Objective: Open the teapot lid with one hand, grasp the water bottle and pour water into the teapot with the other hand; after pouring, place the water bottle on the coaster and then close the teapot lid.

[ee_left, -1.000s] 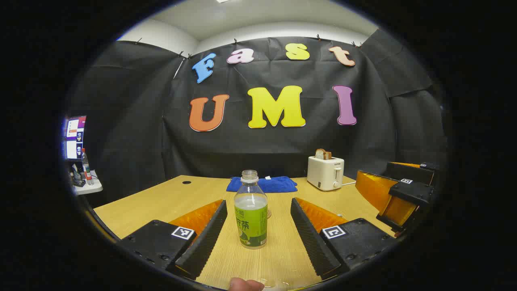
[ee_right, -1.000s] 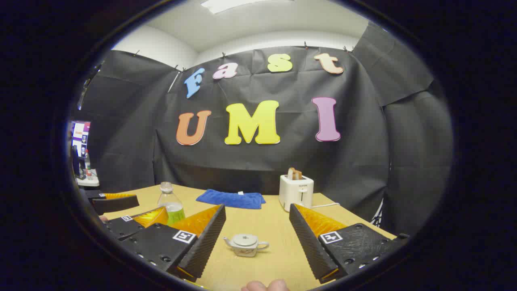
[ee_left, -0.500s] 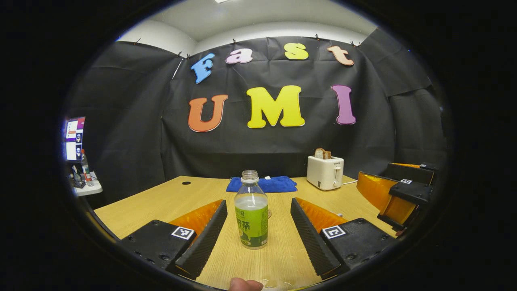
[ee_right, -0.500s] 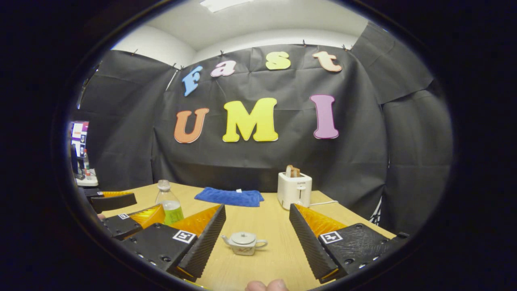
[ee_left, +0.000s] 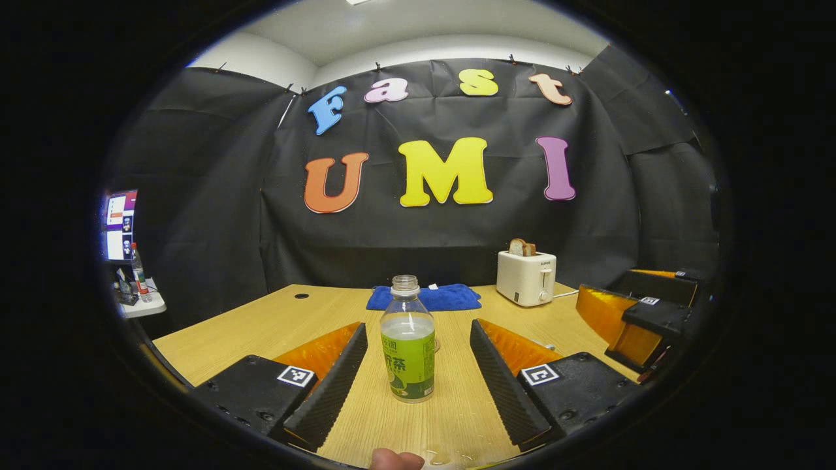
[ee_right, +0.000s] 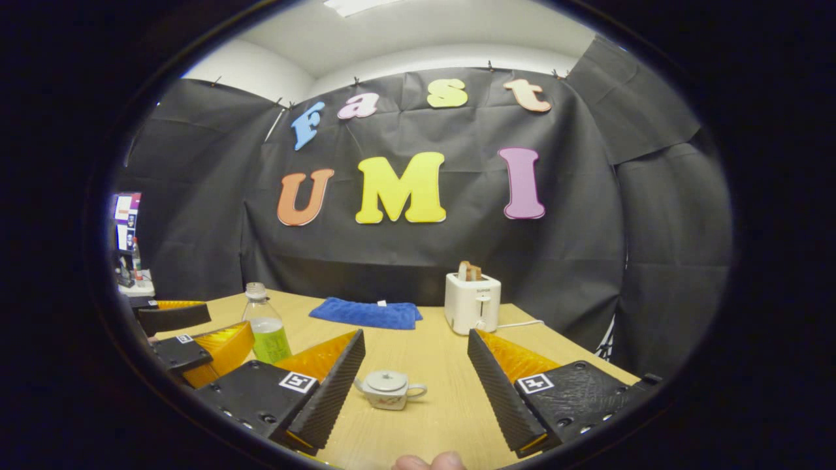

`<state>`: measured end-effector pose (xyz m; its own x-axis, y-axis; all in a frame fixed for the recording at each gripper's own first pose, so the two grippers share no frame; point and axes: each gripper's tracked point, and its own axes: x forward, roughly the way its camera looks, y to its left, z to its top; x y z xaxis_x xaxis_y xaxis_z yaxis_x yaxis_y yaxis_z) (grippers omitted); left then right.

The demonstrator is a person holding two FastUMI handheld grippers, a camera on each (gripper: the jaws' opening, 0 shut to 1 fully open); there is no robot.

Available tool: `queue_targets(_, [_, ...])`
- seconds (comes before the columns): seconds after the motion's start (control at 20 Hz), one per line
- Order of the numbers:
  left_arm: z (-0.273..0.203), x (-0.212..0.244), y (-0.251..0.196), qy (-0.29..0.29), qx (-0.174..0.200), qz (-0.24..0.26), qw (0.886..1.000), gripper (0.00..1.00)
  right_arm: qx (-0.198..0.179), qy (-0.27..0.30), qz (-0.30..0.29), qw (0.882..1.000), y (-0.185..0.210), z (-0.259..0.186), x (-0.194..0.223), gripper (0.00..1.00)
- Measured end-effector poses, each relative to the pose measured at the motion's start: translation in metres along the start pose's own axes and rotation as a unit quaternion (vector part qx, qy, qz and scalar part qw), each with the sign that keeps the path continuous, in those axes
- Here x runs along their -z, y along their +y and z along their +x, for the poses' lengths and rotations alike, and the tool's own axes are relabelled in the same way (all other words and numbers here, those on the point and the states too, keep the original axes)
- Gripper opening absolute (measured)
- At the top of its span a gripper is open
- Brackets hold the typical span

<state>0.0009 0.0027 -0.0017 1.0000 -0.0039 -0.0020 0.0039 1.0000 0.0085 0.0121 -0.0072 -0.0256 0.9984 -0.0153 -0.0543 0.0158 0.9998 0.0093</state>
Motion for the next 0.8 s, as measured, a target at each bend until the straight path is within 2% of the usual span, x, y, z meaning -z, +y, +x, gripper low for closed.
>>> queue_targets(0.55, [0.003,-0.004,0.027,0.001,-0.019,-0.004,1.0,0.99,-0.017,0.064,0.001,0.998,0.021,0.064,0.064,0.98])
queue_targets(0.6, [0.004,-0.004,0.03,0.001,-0.022,-0.003,1.0,0.99,-0.016,0.069,0.001,0.998,0.022,0.069,0.068,0.95])
queue_targets(0.8, [0.006,-0.004,0.04,0.002,-0.031,-0.008,0.999,0.99,-0.012,0.089,-0.006,0.996,0.026,0.087,0.08,0.96])
